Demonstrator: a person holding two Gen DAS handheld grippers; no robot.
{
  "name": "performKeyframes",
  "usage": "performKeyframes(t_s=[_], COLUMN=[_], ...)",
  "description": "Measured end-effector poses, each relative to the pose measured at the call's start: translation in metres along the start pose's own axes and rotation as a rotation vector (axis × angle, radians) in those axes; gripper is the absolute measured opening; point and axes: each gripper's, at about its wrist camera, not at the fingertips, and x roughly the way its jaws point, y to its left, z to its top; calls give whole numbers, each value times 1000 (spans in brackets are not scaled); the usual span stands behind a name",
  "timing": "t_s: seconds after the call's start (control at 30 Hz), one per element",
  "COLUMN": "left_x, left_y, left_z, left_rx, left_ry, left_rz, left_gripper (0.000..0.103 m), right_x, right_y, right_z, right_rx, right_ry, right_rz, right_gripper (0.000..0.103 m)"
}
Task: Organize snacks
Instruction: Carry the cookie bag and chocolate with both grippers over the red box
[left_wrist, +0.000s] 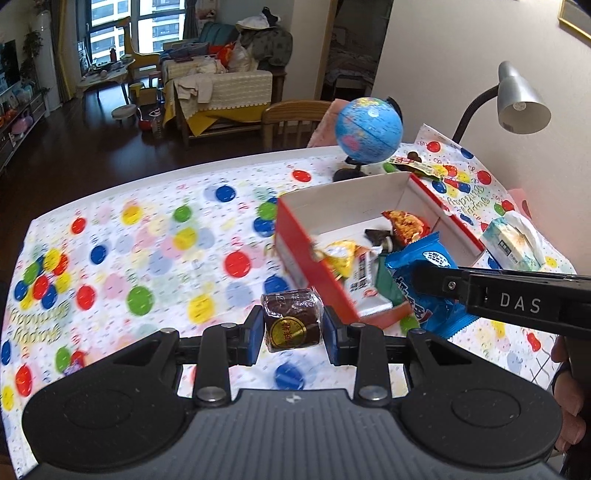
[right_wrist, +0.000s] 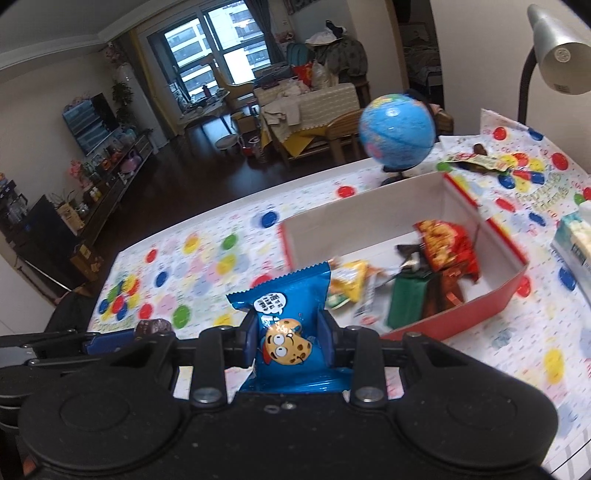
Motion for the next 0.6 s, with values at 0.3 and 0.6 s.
performKeyframes(t_s=[0.3,0.6], left_x=[43,94], left_y=[-49,-84], left_z=[30,46], left_rx=[27,67], left_ry=[25,81], left_rz=[1,21], left_gripper=[33,33], right_x=[15,42], right_y=[-66,-113], right_z=[25,44], right_rx=[13,-54], right_ry=[6,31], right_rz=[-44,-125], right_gripper=[31,31])
